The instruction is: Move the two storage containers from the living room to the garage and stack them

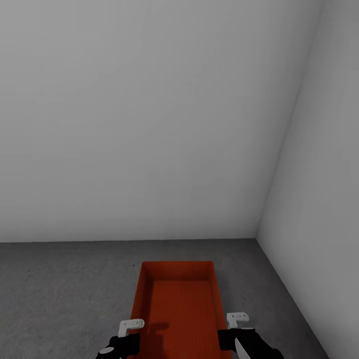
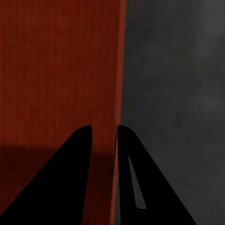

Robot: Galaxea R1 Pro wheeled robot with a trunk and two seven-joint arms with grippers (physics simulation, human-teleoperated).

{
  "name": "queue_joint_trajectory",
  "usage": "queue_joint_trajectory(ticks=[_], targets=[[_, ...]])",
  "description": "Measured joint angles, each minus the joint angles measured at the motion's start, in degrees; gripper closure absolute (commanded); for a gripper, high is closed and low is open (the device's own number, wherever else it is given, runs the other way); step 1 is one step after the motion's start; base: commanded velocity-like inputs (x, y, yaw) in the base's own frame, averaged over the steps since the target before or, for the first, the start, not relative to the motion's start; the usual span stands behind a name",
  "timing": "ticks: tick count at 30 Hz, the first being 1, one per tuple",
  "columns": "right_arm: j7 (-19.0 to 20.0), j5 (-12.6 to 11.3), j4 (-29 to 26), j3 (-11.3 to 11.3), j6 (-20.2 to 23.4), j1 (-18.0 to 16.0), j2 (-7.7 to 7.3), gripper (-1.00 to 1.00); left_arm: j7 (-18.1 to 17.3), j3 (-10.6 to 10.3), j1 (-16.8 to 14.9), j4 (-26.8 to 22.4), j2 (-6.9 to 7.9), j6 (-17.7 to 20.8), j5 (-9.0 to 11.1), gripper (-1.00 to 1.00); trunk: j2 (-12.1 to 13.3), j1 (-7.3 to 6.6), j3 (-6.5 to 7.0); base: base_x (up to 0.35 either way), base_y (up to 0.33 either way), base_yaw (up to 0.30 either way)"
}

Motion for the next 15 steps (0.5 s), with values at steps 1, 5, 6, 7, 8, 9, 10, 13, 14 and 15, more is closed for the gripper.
queue_joint_trajectory(ticks=[1, 5, 6, 7, 8, 9, 10, 13, 14, 15], targets=[[0.0, 0.0, 0.0, 0.0, 0.0, 0.0, 0.01, 1.0, 0.0, 0.0, 0.0, 0.0, 0.01, 0.0, 0.0, 1.0, -0.4, 0.22, -0.18, 0.0, 0.0, 0.0], [-0.1, 0.0, 0.0, 0.0, 0.0, 0.0, 0.05, 1.0, -0.1, 0.0, 0.0, 0.0, 0.05, 0.0, 0.0, 1.0, -2.0, 1.1, -0.9, 0.0, 0.0, 0.0], [-0.1, 0.0, 0.0, 0.0, 0.0, 0.0, 0.05, 1.0, -0.1, 0.0, 0.0, 0.0, 0.05, 0.0, 0.0, 1.0, -2.4, 1.32, -1.08, 0.0, 0.0, 0.0], [-0.1, 0.0, 0.0, 0.0, 0.0, 0.0, 0.06, 1.0, -0.1, 0.0, 0.0, 0.0, 0.06, 0.0, 0.0, 1.0, -2.8, 1.54, -1.26, 0.0, 0.0, 0.0], [-0.1, 0.0, 0.0, 0.0, 0.0, 0.0, 0.06, 1.0, -0.1, 0.0, 0.0, 0.0, 0.05, 0.0, 0.0, 1.0, -3.2, 1.76, -1.44, 0.0, 0.0, 0.0], [-0.1, 0.0, 0.0, 0.0, 0.0, 0.0, 0.05, 1.0, -0.1, 0.0, 0.0, 0.0, 0.05, 0.0, 0.0, 1.0, -3.6, 1.98, -1.62, 0.0, 0.0, 0.0], [-0.1, 0.0, 0.0, 0.0, 0.0, 0.0, 0.05, 1.0, -0.1, 0.0, 0.0, 0.0, 0.05, 0.0, 0.0, 1.0, -4.0, 2.2, -1.8, 0.0, 0.0, 0.0], [0.0, 0.0, 0.0, 0.0, 0.0, 0.0, 0.04, 1.0, 0.0, 0.0, 0.0, 0.0, 0.04, 0.0, 0.0, 1.0, -5.2, 2.86, -2.33, 0.0, 0.0, 0.0], [0.0, 0.0, 0.0, 0.0, 0.0, 0.0, 0.04, 1.0, 0.0, 0.0, 0.0, 0.0, 0.03, 0.0, 0.0, 1.0, -5.6, 3.08, -2.51, 0.0, 0.0, 0.0], [0.0, 0.0, 0.0, 0.0, 0.0, 0.0, 0.04, 1.0, 0.0, 0.0, 0.0, 0.0, 0.03, 0.0, 0.0, 1.0, -6.0, 3.3, -2.69, 0.0, 0.0, 0.0]])
